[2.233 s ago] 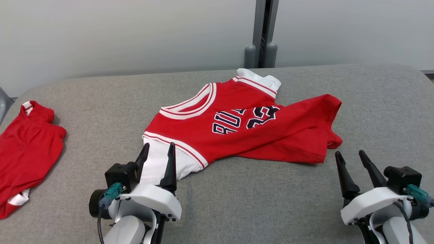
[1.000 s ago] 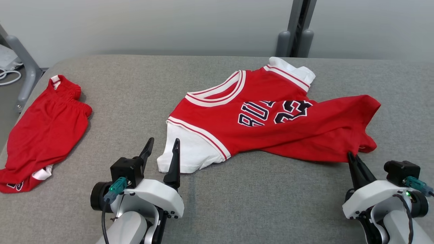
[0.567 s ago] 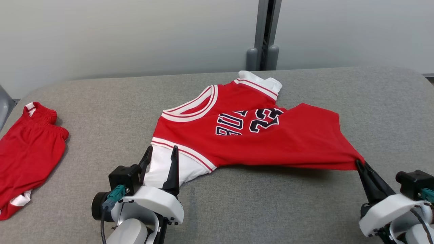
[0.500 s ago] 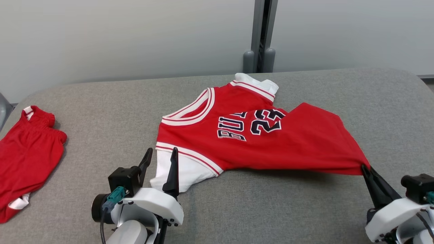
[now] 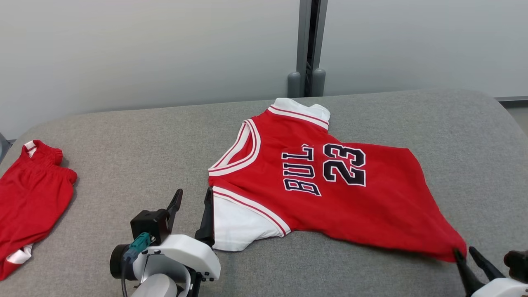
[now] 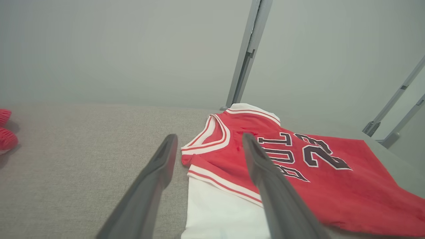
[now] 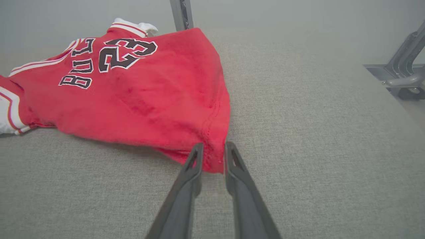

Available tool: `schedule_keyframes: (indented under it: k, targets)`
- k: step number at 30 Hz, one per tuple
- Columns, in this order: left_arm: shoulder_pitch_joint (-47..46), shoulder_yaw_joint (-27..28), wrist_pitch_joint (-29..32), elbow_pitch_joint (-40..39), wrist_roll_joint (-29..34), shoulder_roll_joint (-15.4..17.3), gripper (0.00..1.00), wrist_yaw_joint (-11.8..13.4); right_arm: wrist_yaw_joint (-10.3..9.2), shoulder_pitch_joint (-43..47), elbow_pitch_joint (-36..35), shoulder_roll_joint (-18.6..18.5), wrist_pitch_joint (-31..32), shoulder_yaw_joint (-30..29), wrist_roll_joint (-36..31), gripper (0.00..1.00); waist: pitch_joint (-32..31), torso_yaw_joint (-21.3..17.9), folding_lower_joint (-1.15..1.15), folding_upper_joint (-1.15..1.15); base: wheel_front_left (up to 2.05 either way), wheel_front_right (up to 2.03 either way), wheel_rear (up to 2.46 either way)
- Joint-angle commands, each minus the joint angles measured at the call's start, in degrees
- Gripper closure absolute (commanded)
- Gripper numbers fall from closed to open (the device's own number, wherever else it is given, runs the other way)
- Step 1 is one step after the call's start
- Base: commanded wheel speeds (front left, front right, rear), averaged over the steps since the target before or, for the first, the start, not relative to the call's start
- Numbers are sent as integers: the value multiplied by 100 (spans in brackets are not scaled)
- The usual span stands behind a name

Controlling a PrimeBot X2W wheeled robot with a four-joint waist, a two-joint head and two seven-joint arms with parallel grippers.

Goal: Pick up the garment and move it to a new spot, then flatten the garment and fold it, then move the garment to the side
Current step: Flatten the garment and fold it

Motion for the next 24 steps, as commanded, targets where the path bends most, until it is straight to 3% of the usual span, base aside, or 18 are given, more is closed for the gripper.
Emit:
schedule_keyframes:
  k: [1, 11, 24]
  targets:
    - [23, 4, 9, 32, 5, 58, 0, 16, -2, -19, -56, 85, -28, -48, -44, 0, 6, -2, 0, 0, 0, 0, 0]
    - [-21, -148, 355, 461, 95, 210, 0, 126, -3, -410, -745, 604, -659, -230, -501, 0, 133, -159, 0, 0, 0, 0, 0]
    - [-277, -386, 982, 1623, 67, 227, 0, 74, -3, -593, -1324, 770, -705, -107, -644, 0, 469, -469, 0, 0, 0, 0, 0]
